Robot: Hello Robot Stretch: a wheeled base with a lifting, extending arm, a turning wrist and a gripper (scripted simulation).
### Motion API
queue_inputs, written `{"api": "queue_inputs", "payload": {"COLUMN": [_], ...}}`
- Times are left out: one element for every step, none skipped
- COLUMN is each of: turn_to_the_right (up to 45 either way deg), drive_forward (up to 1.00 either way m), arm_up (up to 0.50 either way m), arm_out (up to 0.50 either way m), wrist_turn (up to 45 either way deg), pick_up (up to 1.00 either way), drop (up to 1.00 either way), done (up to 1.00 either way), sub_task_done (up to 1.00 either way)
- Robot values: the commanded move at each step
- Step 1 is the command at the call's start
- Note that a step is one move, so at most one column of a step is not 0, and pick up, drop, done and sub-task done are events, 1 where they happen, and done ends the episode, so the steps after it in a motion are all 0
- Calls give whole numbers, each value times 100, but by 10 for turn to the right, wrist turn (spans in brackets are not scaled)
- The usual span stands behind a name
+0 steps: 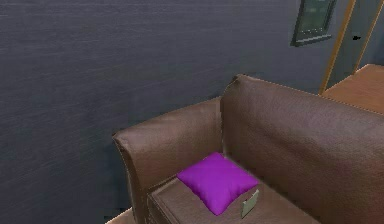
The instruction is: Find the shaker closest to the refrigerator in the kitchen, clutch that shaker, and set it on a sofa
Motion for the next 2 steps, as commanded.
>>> {"api": "queue_inputs", "payload": {"turn_to_the_right": [0, 0], "drive_forward": [0, 0], "arm_up": [0, 0], "arm_out": [-8, 0], "wrist_turn": [0, 0], "pick_up": [0, 0], "drop": [0, 0], "done": [0, 100], "sub_task_done": [0, 0]}}
